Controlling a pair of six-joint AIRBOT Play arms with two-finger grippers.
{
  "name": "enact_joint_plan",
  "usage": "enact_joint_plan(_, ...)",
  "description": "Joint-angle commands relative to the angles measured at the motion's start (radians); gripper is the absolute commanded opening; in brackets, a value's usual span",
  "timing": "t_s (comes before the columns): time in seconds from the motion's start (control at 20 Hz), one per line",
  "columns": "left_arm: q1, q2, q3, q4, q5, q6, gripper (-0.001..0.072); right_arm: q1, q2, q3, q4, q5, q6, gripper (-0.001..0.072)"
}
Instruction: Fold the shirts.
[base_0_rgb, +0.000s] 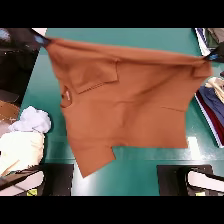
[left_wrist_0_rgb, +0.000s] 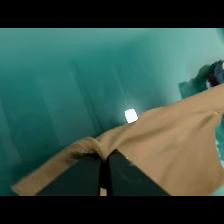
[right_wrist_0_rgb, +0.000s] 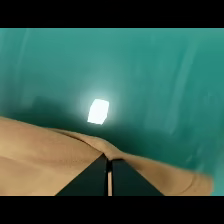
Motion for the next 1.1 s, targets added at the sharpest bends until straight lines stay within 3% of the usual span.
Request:
enact_joint_plan(0.0,-0.002,-0.242,-0.042,-0.002,0.053,0.068,0.0026,0.039,-0.172,-0.093,-0.002,-0.134,-0.006,0.0014)
enact_joint_plan(0.2,-0.043,-0.415,-0.041,-0.019,0.264,0.137,0.0026,0.070,-0.324,-0.032,-0.002,-0.327,-0.004,0.0014)
enact_joint_plan(0.4,-0.105,-0.444,-0.040,-0.018,0.509,0.193,0.0026,0.071,-0.411,0.092,-0.002,-0.392,0.008,0.0014)
enact_joint_plan(0.5,-0.115,-0.444,-0.038,-0.018,0.562,0.198,0.0026,0.070,-0.430,0.131,-0.003,-0.394,0.008,0.0014)
enact_joint_plan(0.8,-0.114,-0.444,-0.039,0.126,0.352,0.223,0.0026,0.093,-0.397,0.032,-0.104,-0.282,0.019,0.0013)
enact_joint_plan(1.05,-0.114,-0.446,-0.050,0.244,0.256,0.223,0.0026,0.121,-0.301,-0.250,-0.134,-0.376,0.039,0.0012)
